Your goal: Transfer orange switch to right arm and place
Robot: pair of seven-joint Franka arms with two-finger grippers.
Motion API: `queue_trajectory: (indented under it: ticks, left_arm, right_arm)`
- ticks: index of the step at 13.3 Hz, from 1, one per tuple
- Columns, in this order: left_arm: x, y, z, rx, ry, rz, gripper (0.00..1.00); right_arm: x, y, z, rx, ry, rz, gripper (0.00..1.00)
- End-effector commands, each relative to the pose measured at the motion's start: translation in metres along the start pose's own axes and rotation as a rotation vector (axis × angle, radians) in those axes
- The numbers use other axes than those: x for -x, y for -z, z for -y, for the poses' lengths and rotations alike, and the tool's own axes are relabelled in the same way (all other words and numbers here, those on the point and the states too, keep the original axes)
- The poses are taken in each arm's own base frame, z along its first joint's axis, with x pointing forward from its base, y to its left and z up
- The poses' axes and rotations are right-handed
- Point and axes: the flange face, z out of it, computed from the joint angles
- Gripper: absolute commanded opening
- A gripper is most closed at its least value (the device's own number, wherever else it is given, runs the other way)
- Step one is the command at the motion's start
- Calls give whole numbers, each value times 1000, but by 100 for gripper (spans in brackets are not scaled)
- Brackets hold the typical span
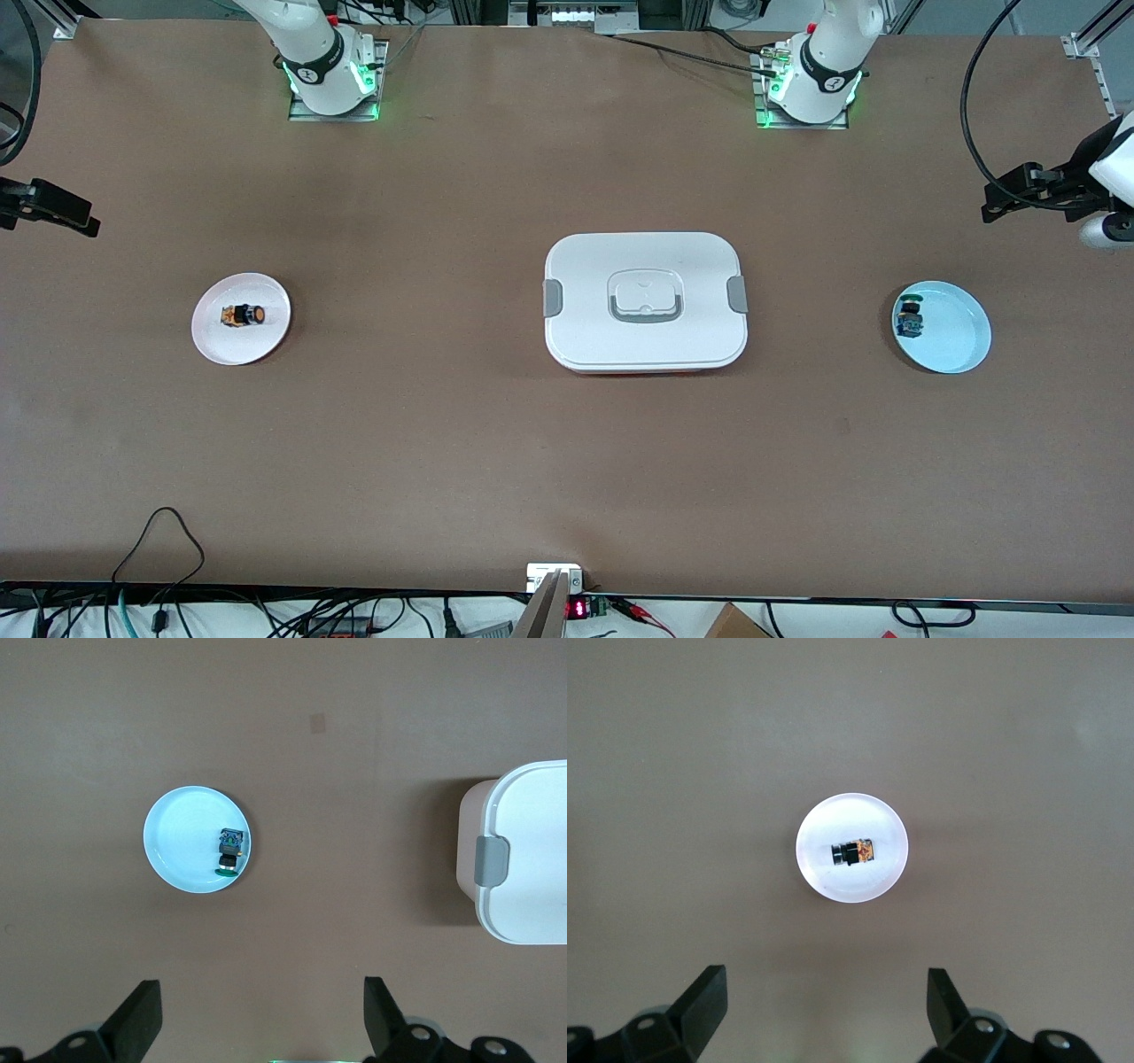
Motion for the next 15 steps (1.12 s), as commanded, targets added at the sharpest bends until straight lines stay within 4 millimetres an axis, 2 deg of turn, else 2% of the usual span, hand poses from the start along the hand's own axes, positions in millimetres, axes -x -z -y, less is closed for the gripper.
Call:
queue_trajectory:
  ticks: [1,6,10,15]
  left_arm:
    - [1,7,-2,20,5,4,100]
    - [1,7,-2,20,5,4,100]
    - [1,7,-2,20,3,4,100]
    - [1,7,-1,20,3,4,100]
  right_arm:
    - [21,-10,0,-11,5,-49,100]
    - [36,2,-3,-14,5,-31,100]
    - [32,11,-3,-62,-4,-51,100]
    - [28,9,-3,-63,2,-45,100]
